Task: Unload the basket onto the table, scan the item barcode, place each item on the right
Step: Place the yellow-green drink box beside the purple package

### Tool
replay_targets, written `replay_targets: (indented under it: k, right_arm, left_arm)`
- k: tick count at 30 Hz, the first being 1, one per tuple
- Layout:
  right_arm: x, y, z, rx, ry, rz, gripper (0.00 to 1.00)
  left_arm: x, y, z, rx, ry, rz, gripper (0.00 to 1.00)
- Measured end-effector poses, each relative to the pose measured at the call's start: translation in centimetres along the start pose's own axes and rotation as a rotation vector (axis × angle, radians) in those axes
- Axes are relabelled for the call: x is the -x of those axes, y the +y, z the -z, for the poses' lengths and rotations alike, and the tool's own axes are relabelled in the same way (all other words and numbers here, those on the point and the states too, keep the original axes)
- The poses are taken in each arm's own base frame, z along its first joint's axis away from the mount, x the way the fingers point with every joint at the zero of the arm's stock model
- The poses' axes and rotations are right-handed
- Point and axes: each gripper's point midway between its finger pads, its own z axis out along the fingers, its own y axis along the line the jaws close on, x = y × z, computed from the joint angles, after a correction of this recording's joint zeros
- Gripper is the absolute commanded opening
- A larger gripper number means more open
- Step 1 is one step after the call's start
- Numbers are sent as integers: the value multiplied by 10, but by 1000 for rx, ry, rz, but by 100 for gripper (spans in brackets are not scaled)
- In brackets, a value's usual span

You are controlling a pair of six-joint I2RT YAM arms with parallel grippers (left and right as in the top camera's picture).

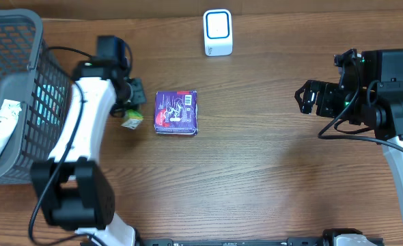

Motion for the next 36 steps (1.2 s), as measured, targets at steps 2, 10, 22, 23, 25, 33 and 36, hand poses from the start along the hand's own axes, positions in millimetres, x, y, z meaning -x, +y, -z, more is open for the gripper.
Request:
replay_targets:
  k: [2,10,22,23,25,33,36]
  right_arm:
    - [0,0,0,0,1,0,100]
    - [-1,0,0,0,3,-1,100]
    - [-2,0,0,-2,10,-3,100]
    - [-3,-1,0,-2,11,-3,100]
    - [-3,0,0,-2,11,-4,100]
    - [-3,-1,0,-2,11,-5,100]
    - [-3,0,0,-2,11,-6,100]
  left_arm:
    - [-3,-5,-23,13,15,-7,4]
    - [-25,-17,-87,48,130,-55,48]
    - [24,-30,-18,26,66,-49,97]
    - [37,-32,-2,17,35,-43,100]
    - [73,-38,52,-24,-96,-31,100]
    - [111,45,253,-50,-500,152,100]
    - [97,105,277,22,-525,279,100]
